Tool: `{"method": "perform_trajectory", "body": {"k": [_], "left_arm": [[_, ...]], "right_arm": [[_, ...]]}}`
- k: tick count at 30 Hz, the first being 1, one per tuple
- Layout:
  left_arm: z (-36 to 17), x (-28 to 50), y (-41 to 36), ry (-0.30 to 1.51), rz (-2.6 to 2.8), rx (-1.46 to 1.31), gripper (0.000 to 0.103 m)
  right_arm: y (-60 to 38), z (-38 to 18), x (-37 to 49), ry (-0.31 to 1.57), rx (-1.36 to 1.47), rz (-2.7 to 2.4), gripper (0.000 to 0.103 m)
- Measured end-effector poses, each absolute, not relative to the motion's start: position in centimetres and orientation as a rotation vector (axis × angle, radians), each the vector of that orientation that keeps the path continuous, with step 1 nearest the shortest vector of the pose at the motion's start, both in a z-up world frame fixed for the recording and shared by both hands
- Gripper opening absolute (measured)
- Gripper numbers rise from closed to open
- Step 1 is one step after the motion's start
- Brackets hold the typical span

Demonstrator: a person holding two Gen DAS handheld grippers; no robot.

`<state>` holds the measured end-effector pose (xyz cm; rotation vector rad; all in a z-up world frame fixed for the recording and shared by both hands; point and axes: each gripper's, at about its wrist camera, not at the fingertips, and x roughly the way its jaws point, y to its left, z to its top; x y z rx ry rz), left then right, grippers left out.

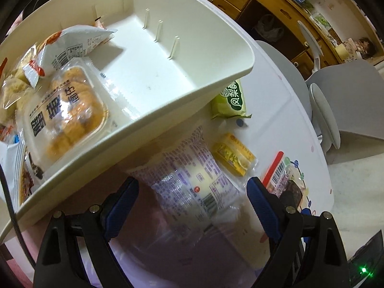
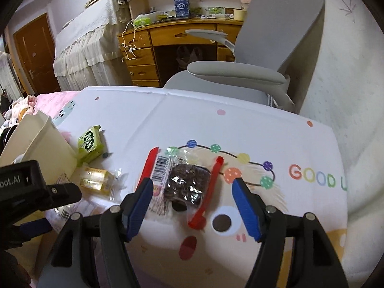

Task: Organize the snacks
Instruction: 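Grasp the clear purple-print bag with left tool while right tool grasps the dark-filled packet, then lift the clear bag with left tool while right tool lifts the dark packet toward the tray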

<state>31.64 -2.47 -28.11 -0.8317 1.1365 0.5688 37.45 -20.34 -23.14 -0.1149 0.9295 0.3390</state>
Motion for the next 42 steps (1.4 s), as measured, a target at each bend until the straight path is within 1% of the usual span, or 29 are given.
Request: {"method": "perform_trajectory", "body": {"k": [2,4,5,7,11,12,13,17,19,21,25,35,42], "left_arm": [[-28.5,32.0,-2.4,1.144,0.57,-0.824,0.089],[-28.9,32.4,-2.4,1.156,0.572,-0.819,0.085],[-29.1,32.5,-2.4,1.16,0.574,-0.818,0.084],[-29.4,32.7,-2.3,1.17,0.572,-0.819,0.077],[-29.5,33.1,-2.2,1.167,0.559,-0.812,0.073],[-29.5,33.3,-2.2,1.168,0.557,-0.809,0.071],[-29.6,33.5,-2.2,1.17,0.552,-0.807,0.068],[-29.4,33.9,-2.2,1.187,0.548,-0.775,0.062],[-29.2,33.7,-2.1,1.193,0.534,-0.768,0.055],[-29.0,33.8,-2.3,1.199,0.525,-0.758,0.052],[-28.8,33.8,-2.5,1.221,0.512,-0.751,0.05],[-28.2,31.5,-3.3,1.338,0.452,-0.74,0.049],[-25.2,29.3,-3.8,1.311,0.384,-0.724,0.049]], "right_arm": [[-19.9,-23.7,37.7,0.934,-0.123,0.342,0.069],[-19.7,-24.1,37.7,0.938,-0.127,0.348,0.068],[-19.6,-24.2,37.7,0.939,-0.129,0.346,0.066],[-19.6,-24.3,37.8,0.936,-0.124,0.344,0.063],[-19.6,-24.5,37.8,0.927,-0.129,0.349,0.053],[-19.6,-24.5,37.8,0.925,-0.132,0.344,0.049],[-19.7,-24.5,37.8,0.924,-0.129,0.344,0.048],[-19.7,-24.5,37.8,0.928,-0.127,0.348,0.044],[-19.7,-24.4,37.8,0.936,-0.133,0.353,0.043],[-19.7,-24.3,37.7,0.943,-0.136,0.357,0.043],[-19.8,-24.2,37.5,0.964,-0.136,0.361,0.043],[-21.6,-22.9,35.3,1.037,-0.098,0.358,0.042],[-23.6,-21.4,31.6,1.064,-0.078,0.339,0.042]]}}
